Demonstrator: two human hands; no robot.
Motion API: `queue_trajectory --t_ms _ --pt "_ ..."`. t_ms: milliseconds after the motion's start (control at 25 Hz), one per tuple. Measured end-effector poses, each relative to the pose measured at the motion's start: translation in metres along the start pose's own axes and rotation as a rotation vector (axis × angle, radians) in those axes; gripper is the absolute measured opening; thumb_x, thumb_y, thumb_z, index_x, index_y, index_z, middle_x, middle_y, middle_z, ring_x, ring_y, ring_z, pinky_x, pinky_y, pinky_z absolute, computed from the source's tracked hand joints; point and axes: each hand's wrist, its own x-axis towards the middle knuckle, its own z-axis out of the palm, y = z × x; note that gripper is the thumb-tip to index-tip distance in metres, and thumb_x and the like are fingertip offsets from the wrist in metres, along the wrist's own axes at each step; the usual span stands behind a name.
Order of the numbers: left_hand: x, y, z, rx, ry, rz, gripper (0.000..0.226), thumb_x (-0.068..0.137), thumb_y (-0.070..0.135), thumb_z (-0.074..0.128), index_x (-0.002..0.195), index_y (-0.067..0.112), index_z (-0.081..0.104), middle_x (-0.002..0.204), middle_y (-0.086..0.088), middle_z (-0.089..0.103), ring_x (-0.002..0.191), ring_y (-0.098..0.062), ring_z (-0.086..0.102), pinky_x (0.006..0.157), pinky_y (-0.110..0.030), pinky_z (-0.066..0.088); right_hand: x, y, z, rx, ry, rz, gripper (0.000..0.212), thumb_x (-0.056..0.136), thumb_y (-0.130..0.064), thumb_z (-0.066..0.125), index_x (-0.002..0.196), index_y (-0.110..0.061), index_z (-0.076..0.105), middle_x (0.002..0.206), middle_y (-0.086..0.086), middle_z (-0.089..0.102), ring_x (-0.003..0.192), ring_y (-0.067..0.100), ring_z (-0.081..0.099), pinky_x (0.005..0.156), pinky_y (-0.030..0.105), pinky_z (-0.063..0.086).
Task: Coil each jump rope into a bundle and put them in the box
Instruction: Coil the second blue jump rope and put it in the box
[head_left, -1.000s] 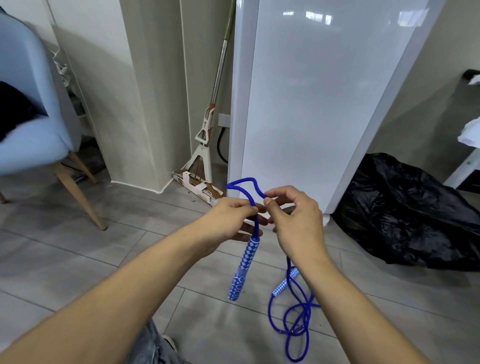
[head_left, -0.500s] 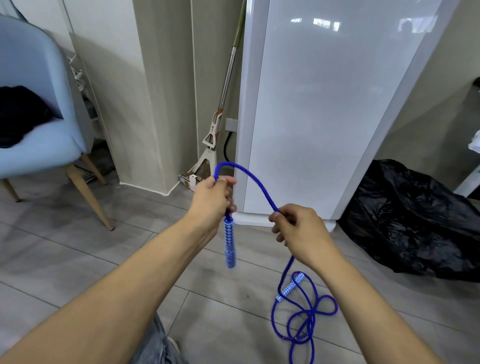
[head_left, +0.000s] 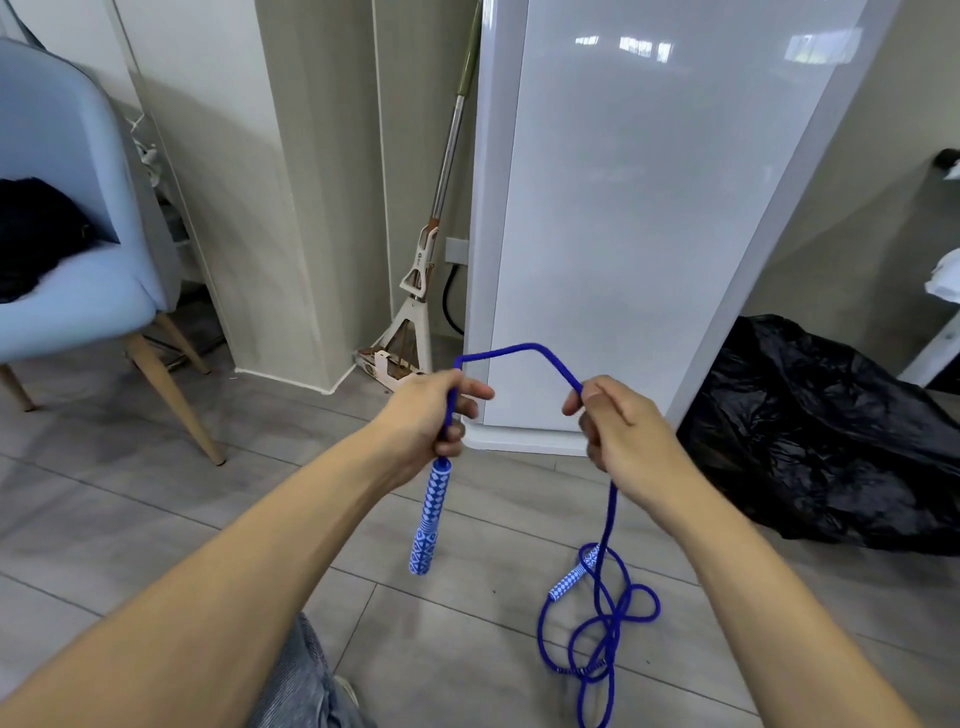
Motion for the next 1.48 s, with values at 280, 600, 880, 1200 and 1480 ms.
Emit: queue_trajectory --t_ms 280,600,880,1200,1480 --pt "-0.019 -0.009 0.025 0.095 -0.237 0.075 0.029 0.105 0.028 0.045 0.104 0.012 0.070 0.089 -0.001 0.072 0.084 -0.018 0.070 0.077 -0.038 0.060 -0.017 -0.001 0.041 -0.292 -0.099 -0.121 0.026 0.108 -0.033 0.032 0.114 -0.032 0.057 0.093 -0.015 0.067 0.087 0.000 0.062 0.073 0.026 0.048" --pt "-0.010 -0.006 0.026 -0.039 -0.066 0.241 0.028 0.107 0.014 0.033 0.101 0.002 0.058 0.090 -0.009 0.076 0.082 -0.019 0.074 0.073 -0.031 0.060 -0.014 -0.003 0.038 -0.367 -0.183 -0.116 0.030 0.106 -0.035 0.040 0.089 -0.024 0.063 0.069 -0.008 0.060 0.063 0.012 0.056 0.060 0.029 0.042" --pt "0.021 -0.002 -0.004 -0.606 0.187 0.020 0.023 0.106 0.011 0.034 0.102 0.002 0.054 0.066 -0.005 0.053 0.059 -0.019 0.059 0.062 -0.036 0.060 -0.010 0.010 -0.033 -0.296 -0.630 0.265 0.034 0.106 -0.023 0.044 0.090 -0.002 0.065 0.058 0.002 0.045 0.054 0.023 0.049 0.061 0.032 0.042" --pt "0.032 -0.001 -0.028 -0.208 0.439 0.194 0.029 0.104 0.008 0.030 0.090 0.007 0.055 0.069 -0.006 0.054 0.043 -0.013 0.044 0.046 -0.027 0.046 0.000 0.024 -0.075 -0.479 -0.218 0.119 0.027 0.098 -0.029 0.060 0.076 -0.018 0.070 0.054 -0.001 0.048 0.049 0.018 0.041 0.056 0.029 0.037" --pt "-0.008 -0.012 0.016 0.255 -0.106 0.239 0.026 0.107 0.020 0.037 0.109 0.008 0.060 0.101 -0.007 0.075 0.092 -0.022 0.074 0.085 -0.042 0.060 -0.007 -0.003 -0.006 -0.382 -0.206 -0.126 0.022 0.099 -0.036 0.056 0.083 -0.026 0.067 0.059 -0.004 0.051 0.051 0.008 0.038 0.055 0.027 0.035"
